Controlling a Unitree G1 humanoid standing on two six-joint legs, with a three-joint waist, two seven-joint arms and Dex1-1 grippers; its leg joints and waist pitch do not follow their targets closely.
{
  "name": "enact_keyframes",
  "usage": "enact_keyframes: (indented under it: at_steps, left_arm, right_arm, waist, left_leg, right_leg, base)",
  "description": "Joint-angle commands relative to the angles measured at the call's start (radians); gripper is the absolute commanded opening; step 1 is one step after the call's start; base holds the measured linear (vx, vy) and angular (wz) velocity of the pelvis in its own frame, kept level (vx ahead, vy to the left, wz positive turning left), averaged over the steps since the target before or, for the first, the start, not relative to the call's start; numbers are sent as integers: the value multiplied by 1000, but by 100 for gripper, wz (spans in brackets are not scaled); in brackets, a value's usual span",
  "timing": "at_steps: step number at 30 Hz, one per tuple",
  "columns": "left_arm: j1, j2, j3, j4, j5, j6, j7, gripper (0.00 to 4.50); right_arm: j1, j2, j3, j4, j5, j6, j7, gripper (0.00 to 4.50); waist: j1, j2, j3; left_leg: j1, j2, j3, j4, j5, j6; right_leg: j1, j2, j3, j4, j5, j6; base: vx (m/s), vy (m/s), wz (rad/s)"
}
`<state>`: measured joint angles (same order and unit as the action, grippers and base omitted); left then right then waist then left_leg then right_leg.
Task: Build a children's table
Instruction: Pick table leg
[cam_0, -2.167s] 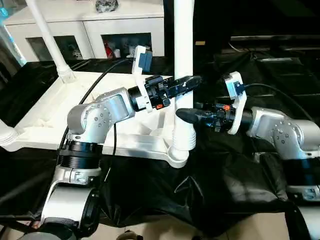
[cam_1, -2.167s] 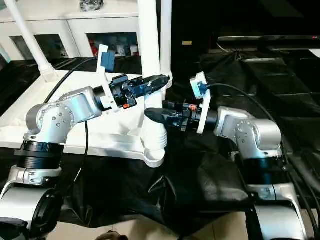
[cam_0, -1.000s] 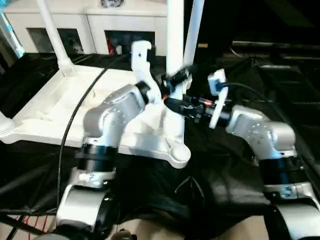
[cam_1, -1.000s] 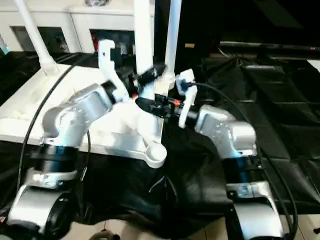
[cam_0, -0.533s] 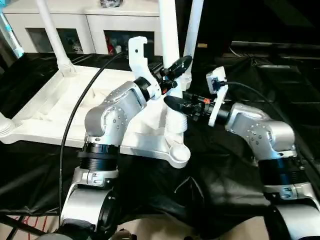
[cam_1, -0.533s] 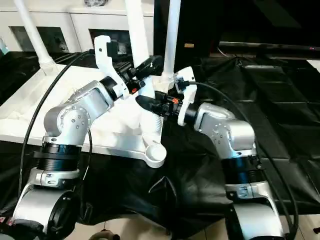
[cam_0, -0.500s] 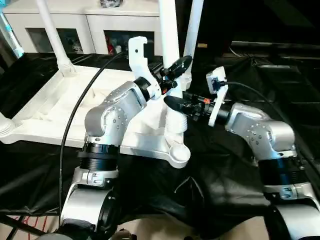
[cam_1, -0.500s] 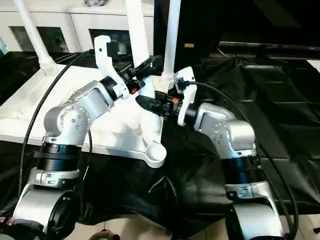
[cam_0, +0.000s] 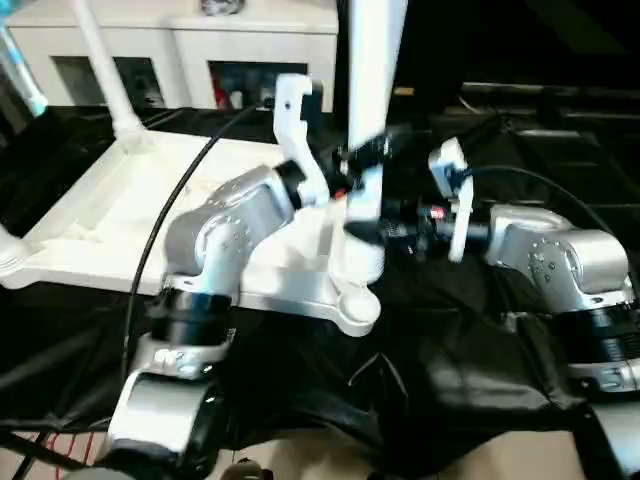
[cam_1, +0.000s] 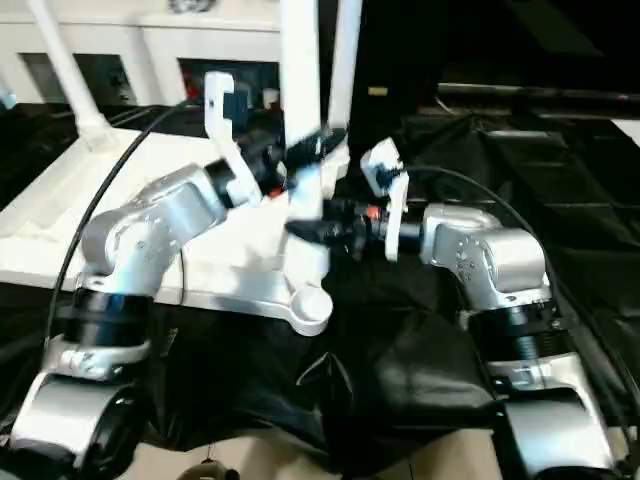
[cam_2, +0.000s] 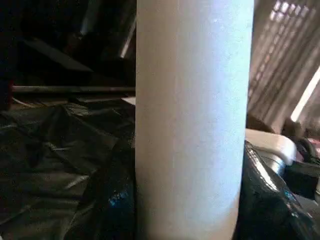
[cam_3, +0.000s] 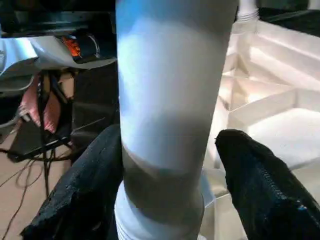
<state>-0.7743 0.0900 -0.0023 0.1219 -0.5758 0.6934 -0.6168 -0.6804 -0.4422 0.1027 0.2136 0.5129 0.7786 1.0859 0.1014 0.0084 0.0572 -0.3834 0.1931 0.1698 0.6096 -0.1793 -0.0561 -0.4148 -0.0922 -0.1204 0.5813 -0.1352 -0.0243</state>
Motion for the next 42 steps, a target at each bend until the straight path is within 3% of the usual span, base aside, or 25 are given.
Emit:
enact_keyframes:
  at_steps: [1,31,38,42]
  left_arm:
    - [5,10,-13,-32,-2,12,-25,188]
    - [17,9,-30,-55,-26,24,-56,188]
    - [18,10,-31,-57,-28,27,-58,188]
    - [16,9,-29,-55,-27,27,-56,188]
  right_arm:
    - [-21,-16,8,15,-10,1,15,314]
    - [-21,16,32,45,4,9,90,314]
    - [-22,20,32,53,6,9,97,248]
    - [-23,21,33,62,1,4,99,236]
  waist:
    - [2,-21,-84]
    - [2,-21,-85]
    - [3,-21,-85]
    - [2,-21,-85]
  left_leg:
    - [12,33,-3,-60,-106,56]
    - [12,33,-4,-59,-107,49]
    - [11,33,-4,-59,-107,51]
    - [11,33,-4,-59,-108,50]
  right_leg:
    - [69,-58,50,-57,-292,-145]
    - [69,-58,50,-55,-294,-144]
    - [69,-58,50,-55,-294,-145]
    - [69,-58,50,-55,-298,-144]
  base:
    - [0,0,0]
    - [0,0,0]
    - [0,0,0]
    - [0,0,0]
